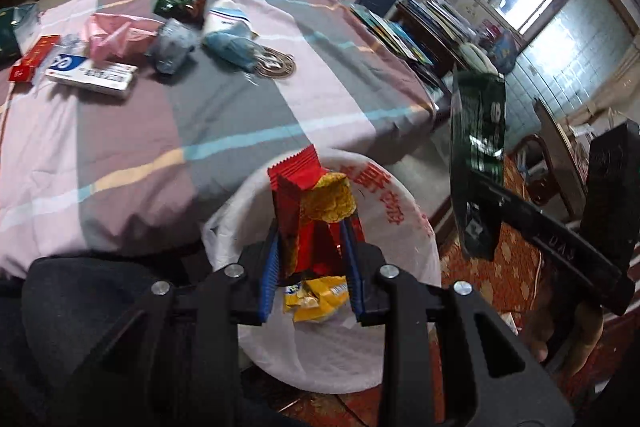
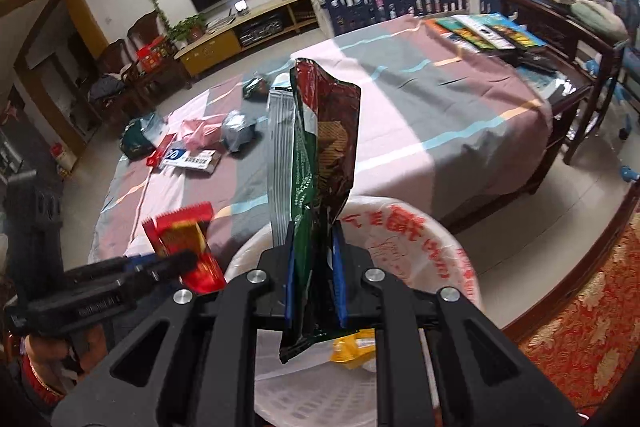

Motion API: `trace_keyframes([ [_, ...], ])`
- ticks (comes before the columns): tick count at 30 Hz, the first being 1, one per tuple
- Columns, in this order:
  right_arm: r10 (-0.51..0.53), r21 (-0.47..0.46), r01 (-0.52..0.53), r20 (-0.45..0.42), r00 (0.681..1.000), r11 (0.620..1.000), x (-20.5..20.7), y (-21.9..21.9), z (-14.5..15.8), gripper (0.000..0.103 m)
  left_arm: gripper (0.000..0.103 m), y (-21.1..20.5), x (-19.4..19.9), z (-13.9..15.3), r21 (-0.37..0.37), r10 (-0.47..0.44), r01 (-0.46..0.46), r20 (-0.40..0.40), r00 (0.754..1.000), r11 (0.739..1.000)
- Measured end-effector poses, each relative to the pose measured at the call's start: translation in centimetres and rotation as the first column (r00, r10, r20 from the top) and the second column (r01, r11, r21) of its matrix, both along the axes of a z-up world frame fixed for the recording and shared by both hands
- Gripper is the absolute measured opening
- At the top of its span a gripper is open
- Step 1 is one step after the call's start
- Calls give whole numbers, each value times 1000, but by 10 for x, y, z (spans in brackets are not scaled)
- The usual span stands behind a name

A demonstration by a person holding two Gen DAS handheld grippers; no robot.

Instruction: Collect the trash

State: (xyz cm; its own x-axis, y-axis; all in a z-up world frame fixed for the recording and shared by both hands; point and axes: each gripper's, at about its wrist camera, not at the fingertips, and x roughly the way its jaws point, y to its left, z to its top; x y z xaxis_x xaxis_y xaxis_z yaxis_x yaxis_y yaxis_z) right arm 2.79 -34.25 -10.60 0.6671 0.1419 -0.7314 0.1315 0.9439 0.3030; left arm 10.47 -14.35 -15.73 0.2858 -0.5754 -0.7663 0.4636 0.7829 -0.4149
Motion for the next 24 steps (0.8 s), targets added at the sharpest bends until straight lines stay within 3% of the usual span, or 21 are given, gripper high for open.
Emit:
trace_keyframes([
  [5,-66,21,67,-42,997,998,-6,-23,-9,16,42,-39,-7,-27,17,-139,140,-69,988,990],
  [6,-71,29,72,-52,996,997,-6,-25,-12,16,49,-40,-7,-33,32,-146,149,-81,986,988],
  [7,-71,33,73,-63,995,997,-6,-25,-15,16,62,-41,-7,-35,43,-142,147,-86,986,988],
  [10,-58,8,60,-122,991,998,0,-18,-30,17,81,-30,-1,-33,49,-85,88,-67,994,995],
  [16,-30,36,41,-277,960,998,9,-2,-77,20,82,5,11,-22,17,43,-43,-32,999,999],
  [19,-48,56,71,-337,940,996,9,0,-93,44,82,19,17,-19,19,89,-89,-10,996,996],
  [20,-54,59,79,-343,938,995,8,0,-95,61,82,24,19,-17,16,109,-109,-3,994,994],
  [21,-70,55,94,-342,937,994,7,-1,-94,71,82,29,20,-16,13,129,-129,8,992,992],
  [24,-92,53,115,-325,941,992,5,-4,-90,75,84,40,23,-8,14,177,-178,40,983,984],
])
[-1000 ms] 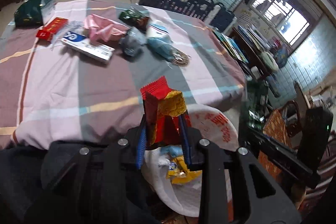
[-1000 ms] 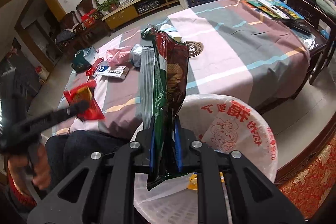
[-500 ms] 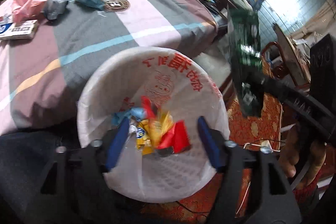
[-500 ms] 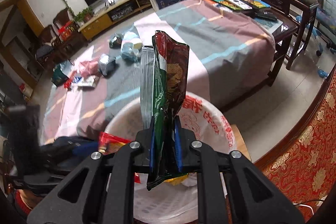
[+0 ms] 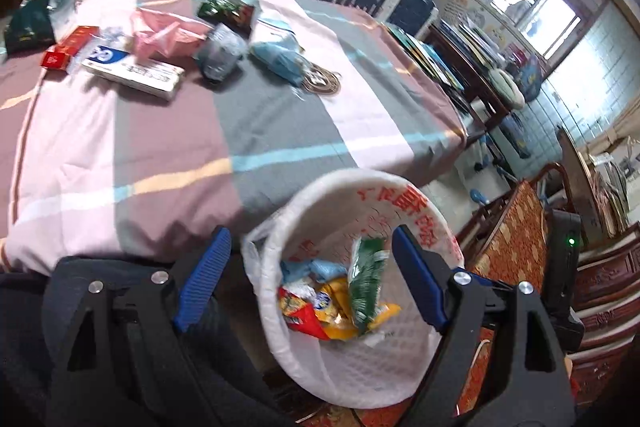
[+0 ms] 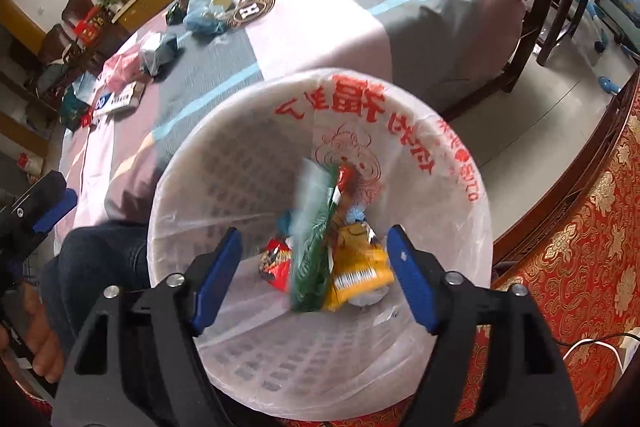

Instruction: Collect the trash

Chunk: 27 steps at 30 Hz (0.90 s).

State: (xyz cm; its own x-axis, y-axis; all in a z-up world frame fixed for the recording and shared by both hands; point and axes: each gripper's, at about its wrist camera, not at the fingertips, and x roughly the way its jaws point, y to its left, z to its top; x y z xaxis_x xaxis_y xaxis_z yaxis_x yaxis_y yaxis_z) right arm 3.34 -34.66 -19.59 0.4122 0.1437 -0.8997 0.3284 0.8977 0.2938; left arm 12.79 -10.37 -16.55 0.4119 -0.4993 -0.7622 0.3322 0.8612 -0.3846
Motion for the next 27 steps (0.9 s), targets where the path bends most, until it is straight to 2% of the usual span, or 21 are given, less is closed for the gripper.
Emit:
trace_keyframes([
  [5,-32,19,31,25,999,999,-1,-6,6,77,86,30,8,8,52,115,-119,74,991,991],
  [7,-39,29,38,36,999,999,0,-6,8,77,88,44,13,8,87,178,-188,108,978,978],
  [11,-46,27,44,69,997,999,2,-3,15,77,88,72,25,1,157,298,-323,164,940,933],
  [18,-8,-15,10,137,991,1000,15,14,32,77,93,131,45,3,159,408,-438,190,893,885],
  [21,5,-7,-4,139,990,1000,26,22,34,77,94,162,56,4,191,458,-498,220,861,846],
  [25,12,68,-22,141,990,997,57,43,38,79,95,208,71,-3,237,540,-595,260,800,768],
  [26,20,81,-31,141,990,996,68,51,40,79,95,218,74,-8,234,572,-619,241,784,749],
  [27,40,82,-52,144,989,995,82,63,42,79,95,231,77,-14,186,609,-632,168,775,753],
])
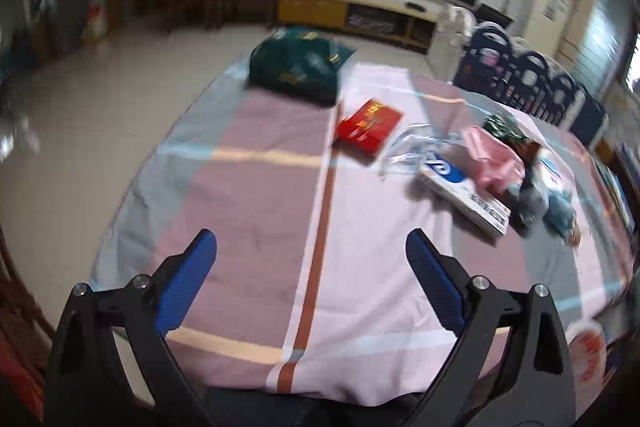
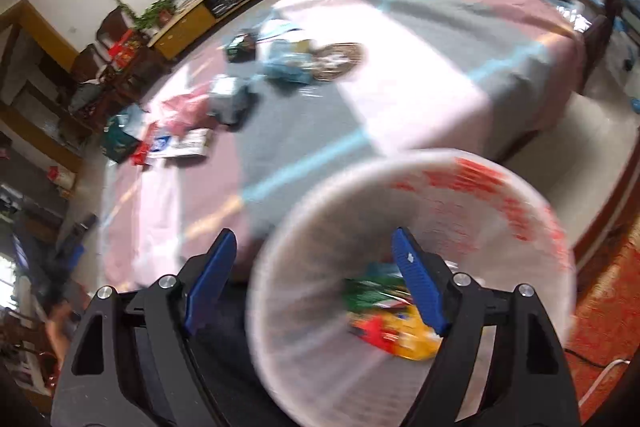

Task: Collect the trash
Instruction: 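Move both tools back over the table toward the pink paper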

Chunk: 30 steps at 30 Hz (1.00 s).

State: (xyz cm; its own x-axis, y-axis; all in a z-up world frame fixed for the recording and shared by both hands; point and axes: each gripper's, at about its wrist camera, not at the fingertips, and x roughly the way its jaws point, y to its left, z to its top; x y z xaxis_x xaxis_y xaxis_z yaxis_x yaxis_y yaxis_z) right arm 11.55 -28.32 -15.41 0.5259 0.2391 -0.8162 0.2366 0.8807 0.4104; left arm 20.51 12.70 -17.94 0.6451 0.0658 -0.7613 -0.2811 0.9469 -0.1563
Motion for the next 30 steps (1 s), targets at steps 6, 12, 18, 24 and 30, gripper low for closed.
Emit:
trace_keyframes([
  [6,184,-122,-176,56,981,977,91,84,7,79,96,22,-9,-3,-163,6,4,63,998,987],
  [12,265,-228,-234,115,957,945,174,138,8,79,96,15,-26,7,-88,19,-4,167,986,996],
  [18,335,-392,-277,85,938,877,253,171,-1,79,96,22,-23,5,-164,12,19,186,982,986],
  [24,473,-439,-446,-54,880,780,280,204,-32,55,96,25,-17,1,-183,-2,35,178,984,982],
  [30,525,-333,-516,-69,848,789,247,220,-36,17,96,40,-17,-3,-278,66,-14,178,982,960],
])
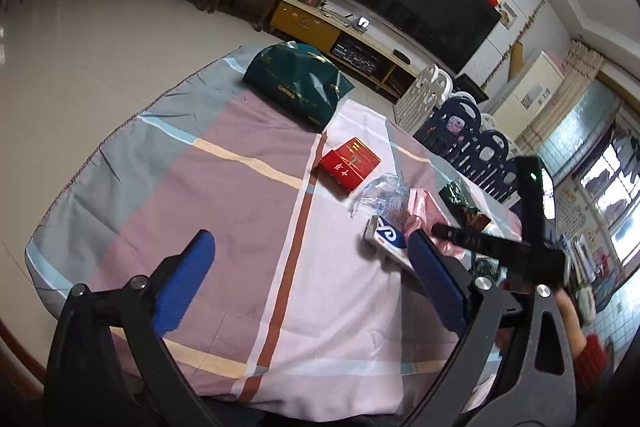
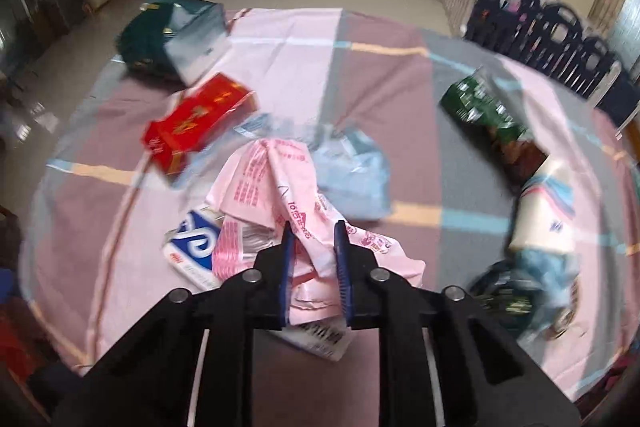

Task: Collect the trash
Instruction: 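Move both tools back over the table toward the pink paper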

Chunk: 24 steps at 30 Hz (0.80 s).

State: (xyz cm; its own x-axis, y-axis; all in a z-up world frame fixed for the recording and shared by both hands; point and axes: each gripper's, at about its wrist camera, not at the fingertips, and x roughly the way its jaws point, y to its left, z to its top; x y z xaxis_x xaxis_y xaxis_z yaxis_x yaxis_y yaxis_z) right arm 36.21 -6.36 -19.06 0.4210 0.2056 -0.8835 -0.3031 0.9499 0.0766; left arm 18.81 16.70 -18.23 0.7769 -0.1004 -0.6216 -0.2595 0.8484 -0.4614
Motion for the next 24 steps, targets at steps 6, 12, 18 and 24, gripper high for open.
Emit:
trace_keyframes([
  [6,81,241,-49,-123,989,969,-33,14,4,13,97,4,-1,-2,-34,14,-14,-3,1000,999],
  [12,-51,398,70,-58,997,915,-49,-36,42,10,97,11,3,-7,-75,34,-36,-27,999,997],
  [18,-206,323,221,-81,975,920,-39,-84,34,10,97,-1,13,-11,-70,0,-4,-60,998,998],
  [24,-195,337,248,-182,964,908,-39,-78,-2,22,97,-8,13,-8,-15,-18,17,-54,998,1000],
])
